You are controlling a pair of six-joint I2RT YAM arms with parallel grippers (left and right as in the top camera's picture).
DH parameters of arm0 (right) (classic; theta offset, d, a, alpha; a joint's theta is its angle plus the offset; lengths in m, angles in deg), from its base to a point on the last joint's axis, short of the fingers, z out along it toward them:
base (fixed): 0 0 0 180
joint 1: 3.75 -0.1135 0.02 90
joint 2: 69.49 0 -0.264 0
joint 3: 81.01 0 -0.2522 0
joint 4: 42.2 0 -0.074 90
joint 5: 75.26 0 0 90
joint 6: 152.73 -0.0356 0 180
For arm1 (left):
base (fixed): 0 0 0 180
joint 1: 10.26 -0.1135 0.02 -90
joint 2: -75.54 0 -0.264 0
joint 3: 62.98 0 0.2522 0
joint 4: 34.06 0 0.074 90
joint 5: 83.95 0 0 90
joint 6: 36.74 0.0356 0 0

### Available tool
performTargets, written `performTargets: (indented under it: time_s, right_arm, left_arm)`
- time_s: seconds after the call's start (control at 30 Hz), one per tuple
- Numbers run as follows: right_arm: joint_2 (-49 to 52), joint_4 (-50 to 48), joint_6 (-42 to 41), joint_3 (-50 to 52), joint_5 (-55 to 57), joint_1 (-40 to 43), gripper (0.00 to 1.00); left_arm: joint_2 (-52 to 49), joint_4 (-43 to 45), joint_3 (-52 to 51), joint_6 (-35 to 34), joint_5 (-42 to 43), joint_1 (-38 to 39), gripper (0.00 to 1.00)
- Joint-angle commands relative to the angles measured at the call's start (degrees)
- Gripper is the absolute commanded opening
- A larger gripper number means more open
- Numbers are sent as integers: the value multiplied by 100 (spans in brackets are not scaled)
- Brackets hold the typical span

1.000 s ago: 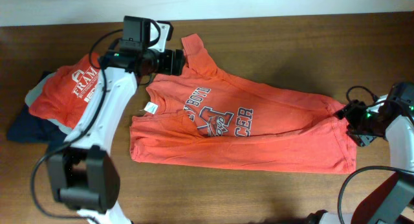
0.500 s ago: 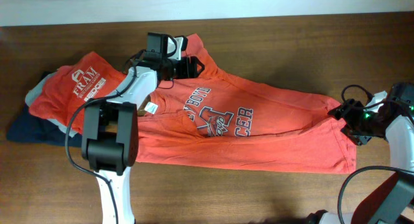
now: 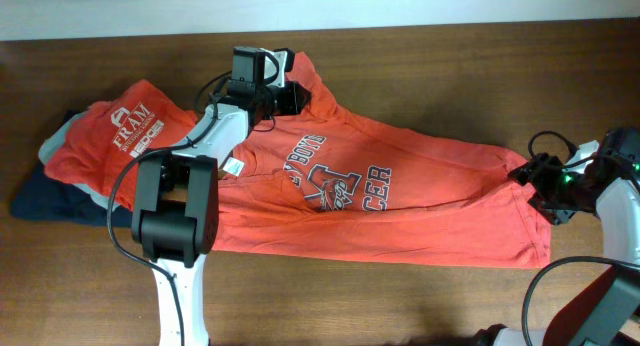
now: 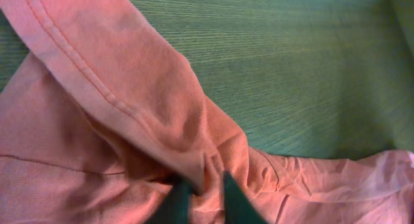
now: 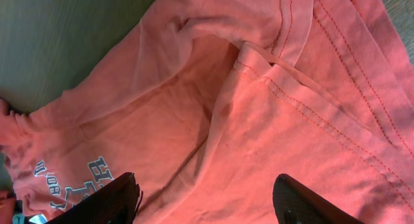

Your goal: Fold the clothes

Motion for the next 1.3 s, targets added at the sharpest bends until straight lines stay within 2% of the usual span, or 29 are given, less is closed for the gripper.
performTargets:
  time_s: [0.0, 0.03, 0.2, 0.47, 0.53, 0.57, 0.67, 0.97, 1.17, 1.27]
  right_arm:
    - [-85, -59, 57, -72, 90, 31, 71]
    - [-85, -68, 59, -72, 90, 31, 72]
    - [-85, -166, 57, -72, 90, 31, 72]
    - [-85, -511, 57, -70, 90, 31, 72]
    - [-85, -516, 57, -70, 90, 31, 72]
    - [-83, -514, 57, -70, 90, 31, 72]
    - [-74, -511, 57, -70, 90, 31, 72]
    - [-44, -509, 57, -70, 90, 31, 72]
    - [-44, -485, 57, -70, 90, 31, 72]
    - [-44, -468, 57, -70, 90, 31, 72]
  left_arm:
    - [-83, 17, 153, 22, 92, 11, 3]
    - [-83, 13, 170, 20, 146, 11, 0]
    - [-22, -323, 422, 24, 240, 7, 1]
    - [219, -1862, 1355, 540, 227, 35, 1]
    - [232, -2208, 1462, 592, -2, 48, 0]
    - [229, -2341, 1467, 592, -173, 50, 2]
    - [103, -2660, 1434, 592, -931, 68, 21]
    - [-468, -2267, 1432, 608, -968, 111, 46]
    - [-669, -2009, 1432, 632, -968, 192, 47]
    - [-673, -1932, 1434, 632, -925, 212, 42]
